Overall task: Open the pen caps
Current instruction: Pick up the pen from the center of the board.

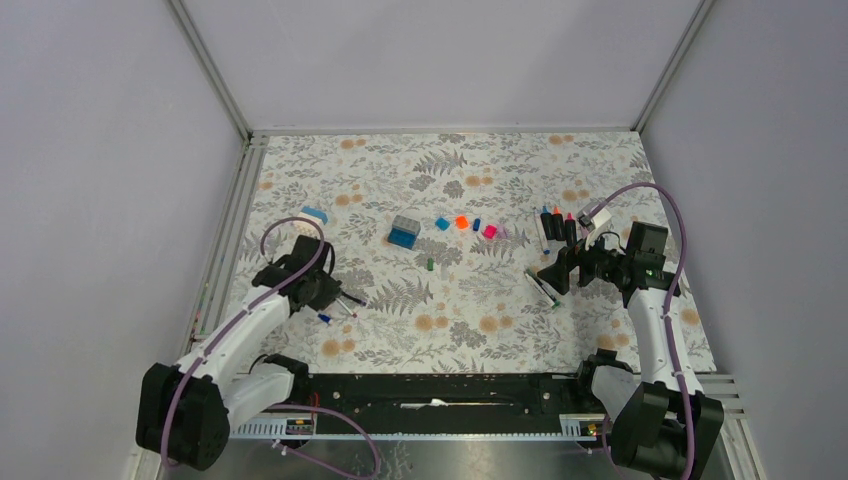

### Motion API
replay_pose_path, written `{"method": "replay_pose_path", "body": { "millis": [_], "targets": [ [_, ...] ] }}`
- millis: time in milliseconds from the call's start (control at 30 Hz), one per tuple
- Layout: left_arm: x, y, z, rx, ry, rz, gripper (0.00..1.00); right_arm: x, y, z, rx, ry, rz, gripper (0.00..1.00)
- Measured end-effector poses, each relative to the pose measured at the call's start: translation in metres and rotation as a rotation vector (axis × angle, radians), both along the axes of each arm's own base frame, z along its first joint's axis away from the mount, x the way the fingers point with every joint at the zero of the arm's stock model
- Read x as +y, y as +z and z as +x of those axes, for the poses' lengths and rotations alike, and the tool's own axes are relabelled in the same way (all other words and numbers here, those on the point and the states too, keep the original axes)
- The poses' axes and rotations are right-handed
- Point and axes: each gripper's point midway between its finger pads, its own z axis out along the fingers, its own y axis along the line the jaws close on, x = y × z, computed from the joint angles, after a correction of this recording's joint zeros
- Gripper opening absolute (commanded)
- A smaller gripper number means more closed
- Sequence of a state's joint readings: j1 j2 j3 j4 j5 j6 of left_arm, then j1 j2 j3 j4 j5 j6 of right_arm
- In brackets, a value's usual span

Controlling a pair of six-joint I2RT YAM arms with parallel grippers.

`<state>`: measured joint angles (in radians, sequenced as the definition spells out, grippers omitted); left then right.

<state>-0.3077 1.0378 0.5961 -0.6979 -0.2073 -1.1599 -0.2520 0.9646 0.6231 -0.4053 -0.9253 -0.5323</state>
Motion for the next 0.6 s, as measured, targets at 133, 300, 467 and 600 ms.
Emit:
{"method": "replay_pose_path", "body": {
  "millis": [133, 300, 467, 600],
  "targets": [
    [-0.009, 0.016, 0.001, -0.061, -0.068, -0.045, 0.0, 0.001, 0.0, -0.001, -0.009, 0.015, -0.004, 1.0],
    [-0.037, 0.049, 0.013, -0.234, -0.219, -0.167, 0.0, 0.007, 0.0, -0.007, -0.008, 0.058, 0.016, 1.0],
    [-0.079, 0.084, 0.028, -0.474, -0.39, -0.348, 0.0, 0.02, 0.008, -0.017, -0.01, 0.123, 0.091, 1.0],
    [-0.116, 0.114, 0.036, -0.655, -0.534, -0.46, 0.0, 0.032, 0.017, -0.024, 0.009, 0.175, 0.179, 1.0]
  ]
}}
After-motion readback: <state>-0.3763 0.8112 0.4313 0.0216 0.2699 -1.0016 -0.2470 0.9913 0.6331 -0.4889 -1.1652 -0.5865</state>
